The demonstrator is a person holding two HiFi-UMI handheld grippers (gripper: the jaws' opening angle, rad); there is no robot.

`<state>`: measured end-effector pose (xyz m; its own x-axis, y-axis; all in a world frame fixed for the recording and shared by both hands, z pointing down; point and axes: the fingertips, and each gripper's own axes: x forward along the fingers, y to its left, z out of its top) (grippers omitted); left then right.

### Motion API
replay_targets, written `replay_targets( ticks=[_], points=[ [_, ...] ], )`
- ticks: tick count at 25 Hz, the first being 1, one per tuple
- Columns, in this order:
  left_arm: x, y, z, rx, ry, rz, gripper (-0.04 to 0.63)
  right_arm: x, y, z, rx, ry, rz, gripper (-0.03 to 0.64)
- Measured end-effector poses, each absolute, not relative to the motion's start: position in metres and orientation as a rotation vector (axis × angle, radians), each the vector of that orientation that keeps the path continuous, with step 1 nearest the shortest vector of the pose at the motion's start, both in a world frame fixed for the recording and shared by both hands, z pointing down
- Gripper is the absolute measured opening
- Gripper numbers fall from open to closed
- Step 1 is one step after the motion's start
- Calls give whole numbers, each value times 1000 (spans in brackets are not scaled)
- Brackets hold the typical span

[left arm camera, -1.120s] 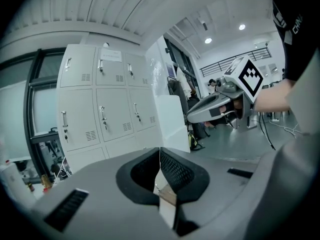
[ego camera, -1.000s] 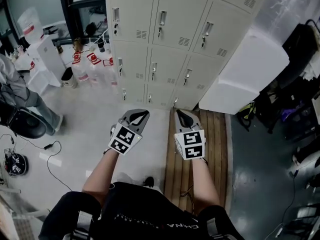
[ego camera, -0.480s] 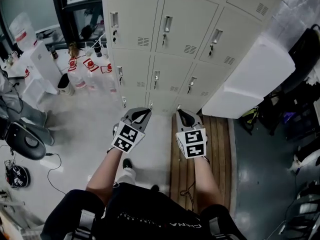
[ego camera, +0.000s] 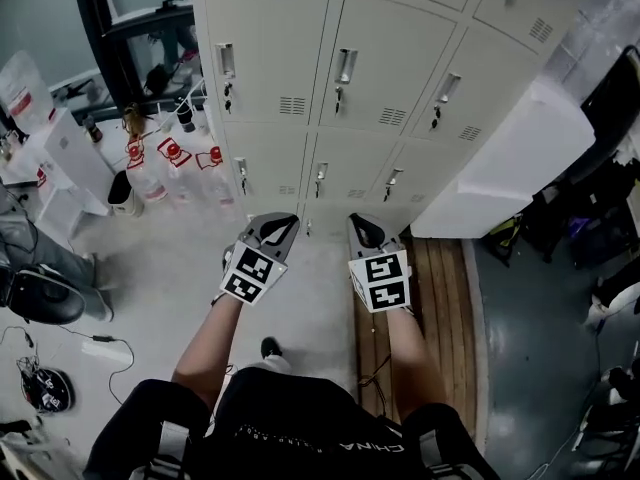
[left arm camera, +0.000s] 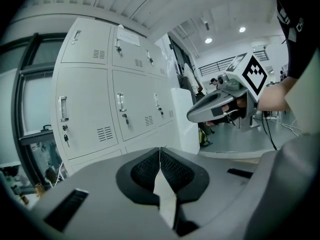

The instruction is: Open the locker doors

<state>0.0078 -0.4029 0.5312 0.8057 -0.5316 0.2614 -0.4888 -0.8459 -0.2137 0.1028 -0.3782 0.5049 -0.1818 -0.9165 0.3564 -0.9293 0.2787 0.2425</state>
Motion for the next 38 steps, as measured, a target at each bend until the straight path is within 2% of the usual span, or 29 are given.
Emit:
replay_targets(
  ticks=[11, 26, 38],
  points=[
    [6, -444, 538, -2888, 737, -456, 20, 90, -417, 523, 1667, -2075, 85, 32],
    [52, -471, 517, -2826, 924, -456, 20, 136, -457, 483, 1539, -2171, -65, 32],
    [74, -491, 492, -2804, 922, -441, 20, 141, -470, 463, 1516, -2189, -118, 32]
  ],
)
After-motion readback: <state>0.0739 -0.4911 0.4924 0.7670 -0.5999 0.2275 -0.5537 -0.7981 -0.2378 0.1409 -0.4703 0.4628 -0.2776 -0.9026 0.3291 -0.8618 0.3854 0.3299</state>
